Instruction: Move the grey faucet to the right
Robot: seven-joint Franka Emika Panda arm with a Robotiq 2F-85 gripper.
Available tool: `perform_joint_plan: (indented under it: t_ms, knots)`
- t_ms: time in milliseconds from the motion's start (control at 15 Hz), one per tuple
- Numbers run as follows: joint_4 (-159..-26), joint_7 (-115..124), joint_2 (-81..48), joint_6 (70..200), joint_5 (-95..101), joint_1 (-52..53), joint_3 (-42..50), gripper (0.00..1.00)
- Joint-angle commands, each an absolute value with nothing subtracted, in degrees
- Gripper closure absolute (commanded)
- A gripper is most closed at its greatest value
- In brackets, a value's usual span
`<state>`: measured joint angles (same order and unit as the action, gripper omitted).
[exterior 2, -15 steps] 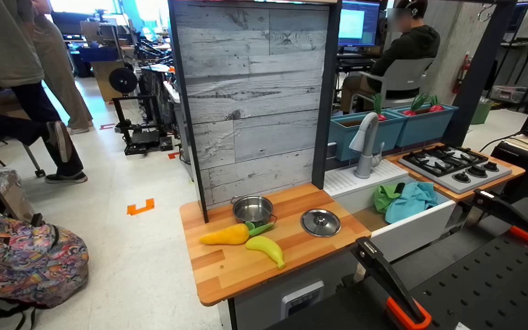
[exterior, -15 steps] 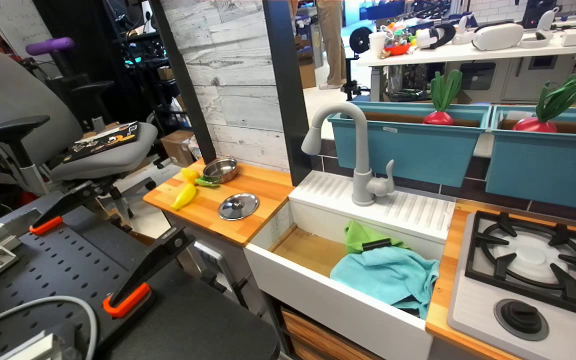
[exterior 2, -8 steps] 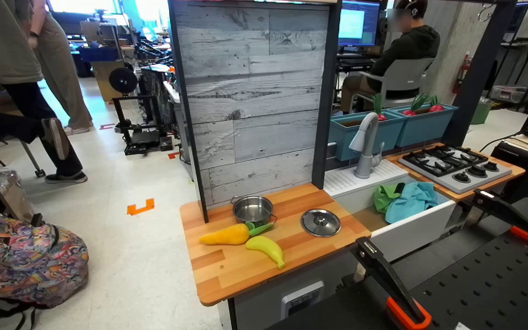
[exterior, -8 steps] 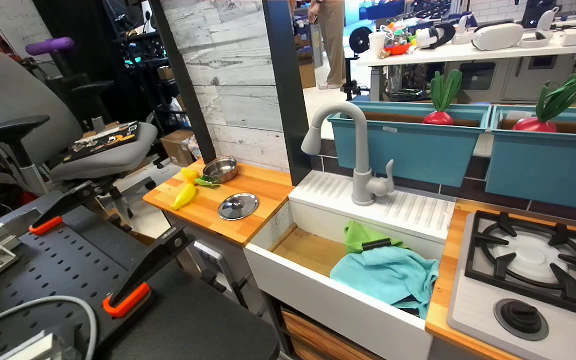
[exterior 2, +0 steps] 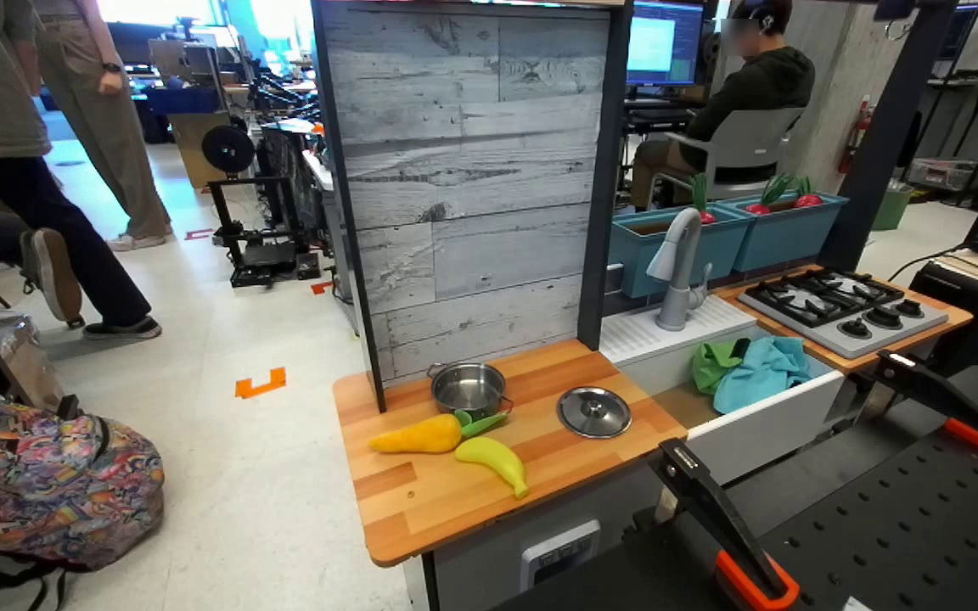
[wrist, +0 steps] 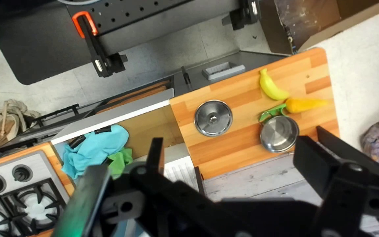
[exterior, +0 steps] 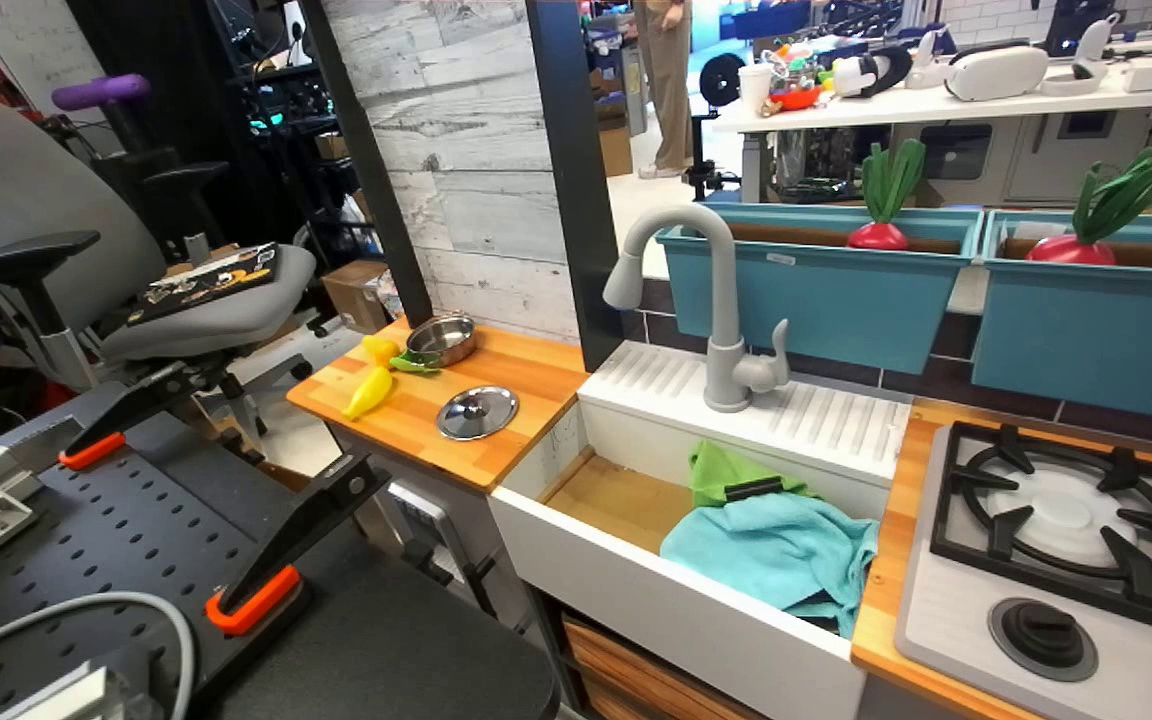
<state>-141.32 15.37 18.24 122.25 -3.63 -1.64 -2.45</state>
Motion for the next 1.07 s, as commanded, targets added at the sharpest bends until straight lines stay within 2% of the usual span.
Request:
perform_joint_plan:
  t_ms: [0, 600, 1000]
  knots:
    - [-137.28, 19.57, 9.33, 129.77, -5.38, -2.81, -1.65, 0.0]
    - [-130.17, 22.66, -7.81, 148.74, -8.98, -4.33, 3.03, 0.0]
    - [-124.84, 24.59, -17.43, 155.07, -11.35, -4.48, 5.9, 0.0]
